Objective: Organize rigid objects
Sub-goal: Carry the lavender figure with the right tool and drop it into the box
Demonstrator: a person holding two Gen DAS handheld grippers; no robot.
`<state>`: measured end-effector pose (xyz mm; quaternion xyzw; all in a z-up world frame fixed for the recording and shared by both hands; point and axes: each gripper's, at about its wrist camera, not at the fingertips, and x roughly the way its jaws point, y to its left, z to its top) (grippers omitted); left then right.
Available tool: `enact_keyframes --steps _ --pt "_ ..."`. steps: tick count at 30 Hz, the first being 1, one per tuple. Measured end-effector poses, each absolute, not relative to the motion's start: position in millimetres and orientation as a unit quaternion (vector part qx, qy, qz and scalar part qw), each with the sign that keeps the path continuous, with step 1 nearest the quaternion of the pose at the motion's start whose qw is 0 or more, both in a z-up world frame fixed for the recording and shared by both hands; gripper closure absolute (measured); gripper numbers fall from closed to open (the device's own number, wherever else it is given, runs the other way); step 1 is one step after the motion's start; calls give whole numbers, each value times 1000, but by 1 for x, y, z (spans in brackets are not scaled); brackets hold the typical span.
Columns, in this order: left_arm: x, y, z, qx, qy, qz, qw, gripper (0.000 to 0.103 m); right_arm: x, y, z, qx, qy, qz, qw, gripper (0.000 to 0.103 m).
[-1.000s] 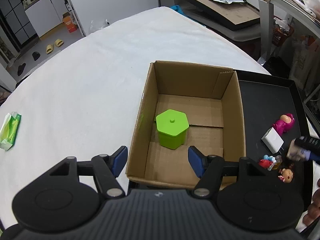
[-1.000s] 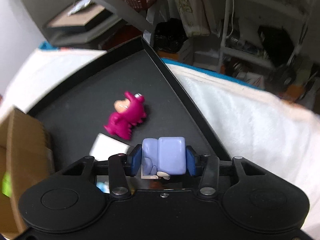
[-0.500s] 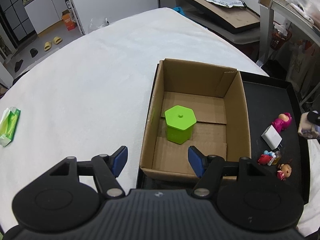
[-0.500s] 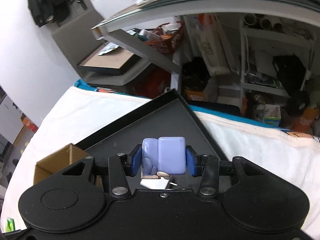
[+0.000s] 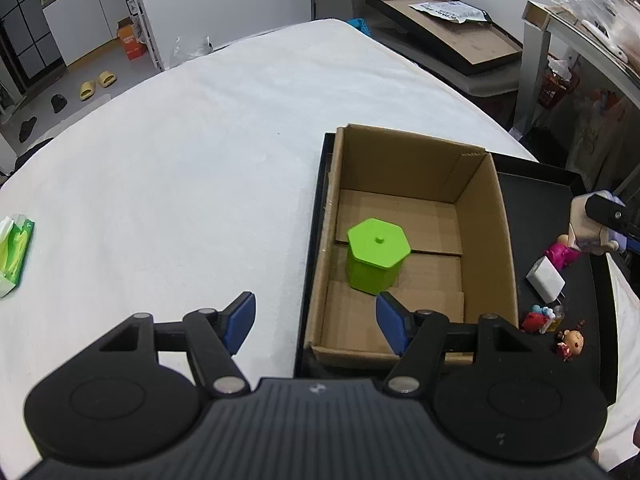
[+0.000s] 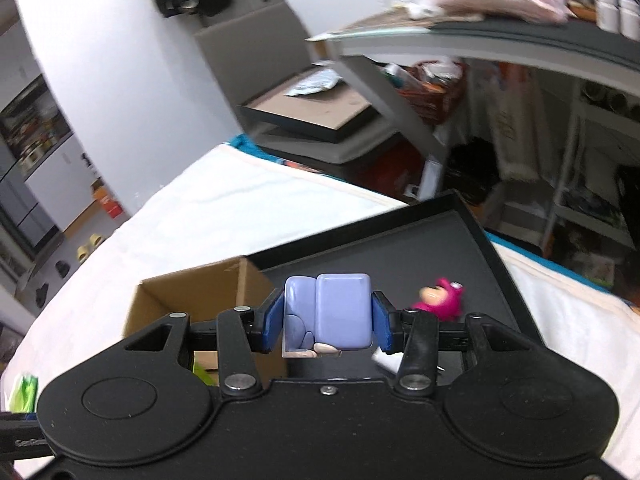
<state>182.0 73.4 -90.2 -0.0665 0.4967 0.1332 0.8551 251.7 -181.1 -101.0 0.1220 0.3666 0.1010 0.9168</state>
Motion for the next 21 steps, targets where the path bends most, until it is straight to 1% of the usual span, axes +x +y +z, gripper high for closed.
enact_keyframes --steps 7,8,10,15,17,18,19,20,21 --pt "183 88 -97 -78 489 115 861 38 243 -152 -85 86 347 149 922 59" --pt "183 90 -99 -80 489 113 861 39 243 -147 -84 82 346 155 922 59" --pt "185 93 -104 -86 493 107 859 42 241 -139 -84 75 346 164 921 59" --pt "190 96 -114 -88 494 91 860 42 242 -118 -88 60 350 182 917 59" --pt "192 101 -120 -100 499 89 856 45 243 -109 -90 57 352 192 914 59" --pt "194 104 -123 -108 502 87 854 49 242 -105 -91 53 352 196 914 59" --pt "194 107 -126 -115 505 85 851 55 241 -101 -92 49 352 200 913 59" --pt "195 108 -128 -120 508 82 849 58 241 -96 -93 45 354 204 912 59" --pt "195 110 -130 -124 510 79 847 67 240 -92 -94 42 354 208 911 59"
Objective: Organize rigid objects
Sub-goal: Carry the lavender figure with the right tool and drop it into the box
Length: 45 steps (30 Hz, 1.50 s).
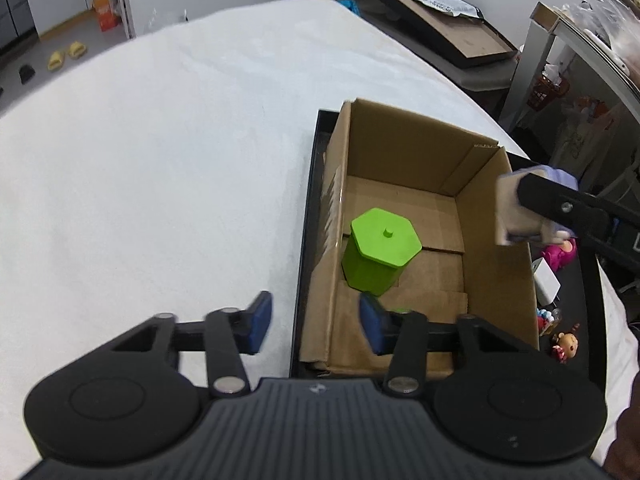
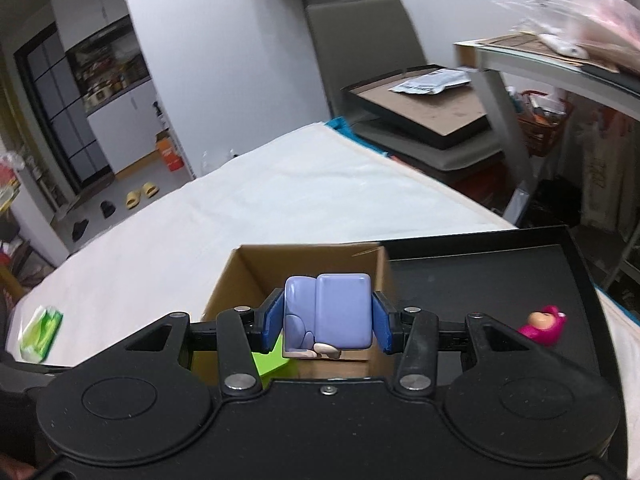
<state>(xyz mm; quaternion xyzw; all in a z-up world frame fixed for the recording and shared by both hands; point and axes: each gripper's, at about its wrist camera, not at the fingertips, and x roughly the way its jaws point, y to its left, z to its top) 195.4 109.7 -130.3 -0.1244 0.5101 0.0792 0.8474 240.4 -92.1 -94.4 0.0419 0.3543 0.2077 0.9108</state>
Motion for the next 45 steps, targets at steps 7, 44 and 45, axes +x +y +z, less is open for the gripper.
enact_keyframes --steps 7,44,45 --pt "198 114 -139 -151 517 63 840 92 242 -65 -102 31 364 231 902 59" --pt "187 100 -113 -116 534 120 829 55 235 -78 -104 31 388 161 907 32" --pt "187 98 -112 -112 534 121 829 54 236 -82 -103 32 388 155 908 30"
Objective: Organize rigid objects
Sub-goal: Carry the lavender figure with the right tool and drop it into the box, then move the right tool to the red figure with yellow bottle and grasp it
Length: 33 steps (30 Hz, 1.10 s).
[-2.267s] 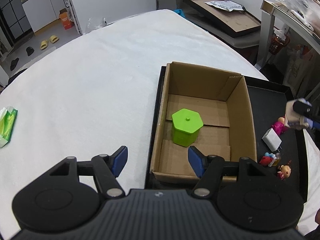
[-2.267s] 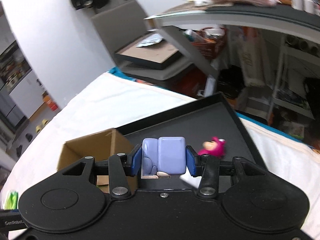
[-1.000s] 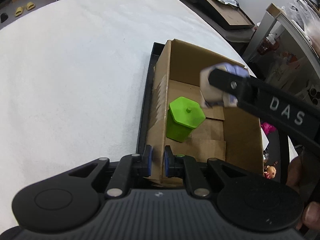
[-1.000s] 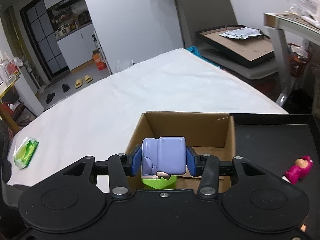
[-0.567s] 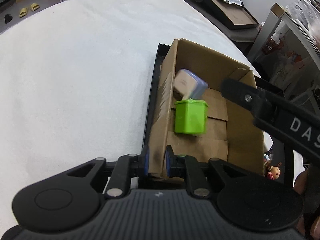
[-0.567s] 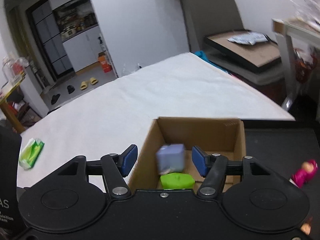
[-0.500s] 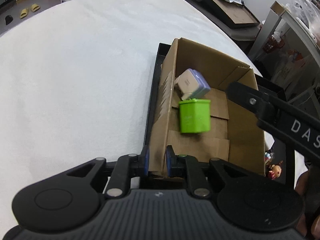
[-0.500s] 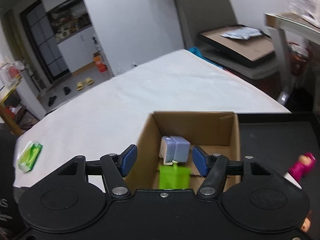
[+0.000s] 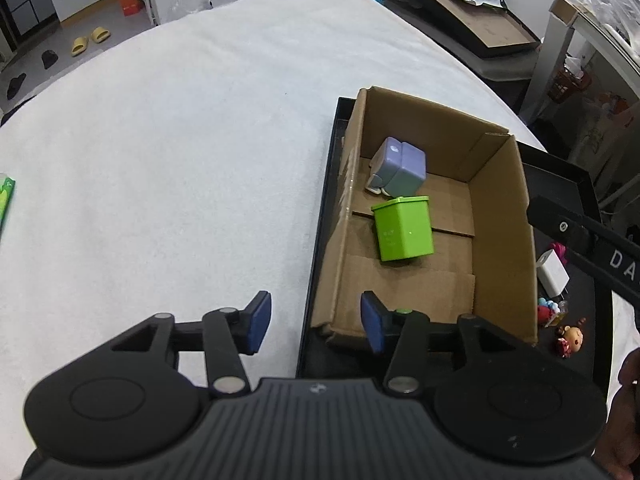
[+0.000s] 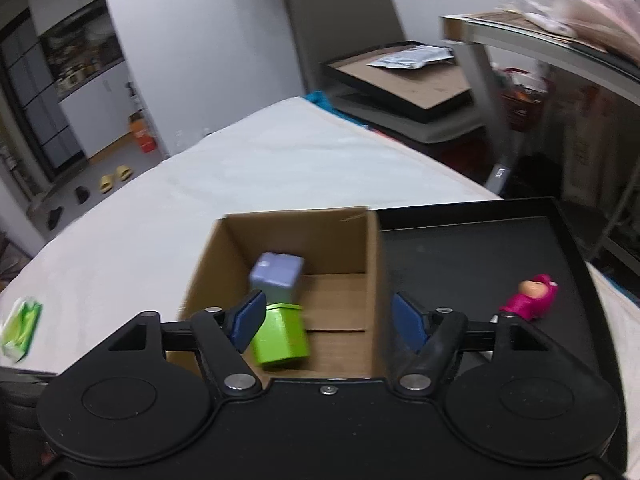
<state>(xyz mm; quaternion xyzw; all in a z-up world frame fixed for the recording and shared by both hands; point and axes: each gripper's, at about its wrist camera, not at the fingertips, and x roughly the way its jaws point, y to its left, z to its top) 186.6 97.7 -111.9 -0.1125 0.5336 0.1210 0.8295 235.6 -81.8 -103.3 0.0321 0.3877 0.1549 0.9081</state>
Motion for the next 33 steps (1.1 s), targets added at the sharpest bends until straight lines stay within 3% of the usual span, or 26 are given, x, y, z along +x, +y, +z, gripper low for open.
enact_keyframes --steps 7,11,21,23,25,33 --pt "184 82 -104 -99 532 131 831 51 235 -104 -106 35 404 121 906 27" --pt "182 74 -103 -88 535 133 830 50 233 -118 -112 34 419 91 903 17" --pt "179 59 -102 -76 540 158 823 49 236 -141 -129 -4 447 54 893 15" --pt "180 54 -102 -71 541 159 823 42 239 -145 -133 3 457 58 888 6" --pt "181 47 -102 -62 541 157 824 31 239 -148 -135 8 460 58 886 6" --pt "187 31 -105 -40 541 169 823 27 249 -168 -149 27 476 53 878 6"
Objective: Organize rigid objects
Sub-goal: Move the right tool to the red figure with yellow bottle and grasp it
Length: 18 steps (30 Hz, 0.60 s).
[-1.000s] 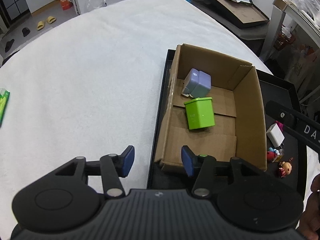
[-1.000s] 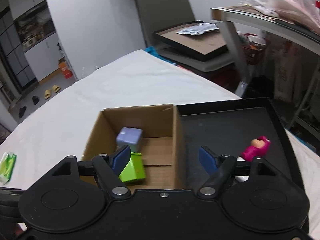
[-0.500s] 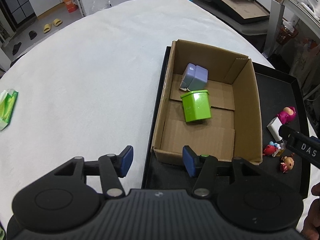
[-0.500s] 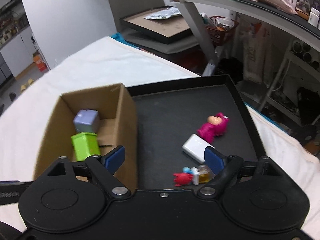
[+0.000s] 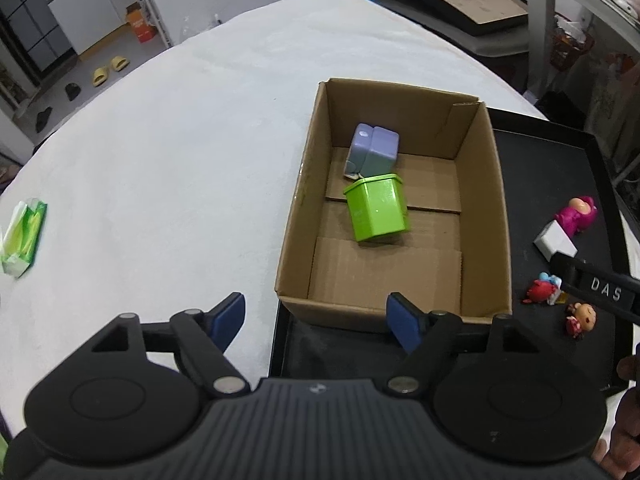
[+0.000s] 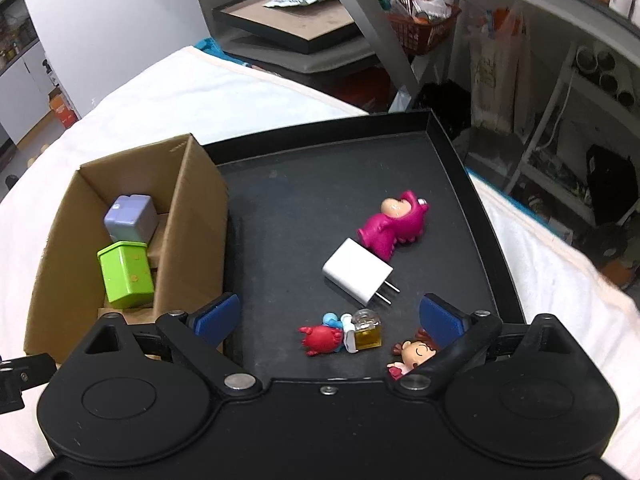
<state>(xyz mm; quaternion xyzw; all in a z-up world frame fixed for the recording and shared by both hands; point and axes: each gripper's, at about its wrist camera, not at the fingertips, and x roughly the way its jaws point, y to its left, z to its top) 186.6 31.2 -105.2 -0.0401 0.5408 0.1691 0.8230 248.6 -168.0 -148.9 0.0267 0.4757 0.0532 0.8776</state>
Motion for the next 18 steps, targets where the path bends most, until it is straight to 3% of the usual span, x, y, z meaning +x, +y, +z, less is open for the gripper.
enact_keyframes --steps 18 --pt "209 6 -111 -9 541 196 818 27 273 -174 -194 31 528 66 846 6"
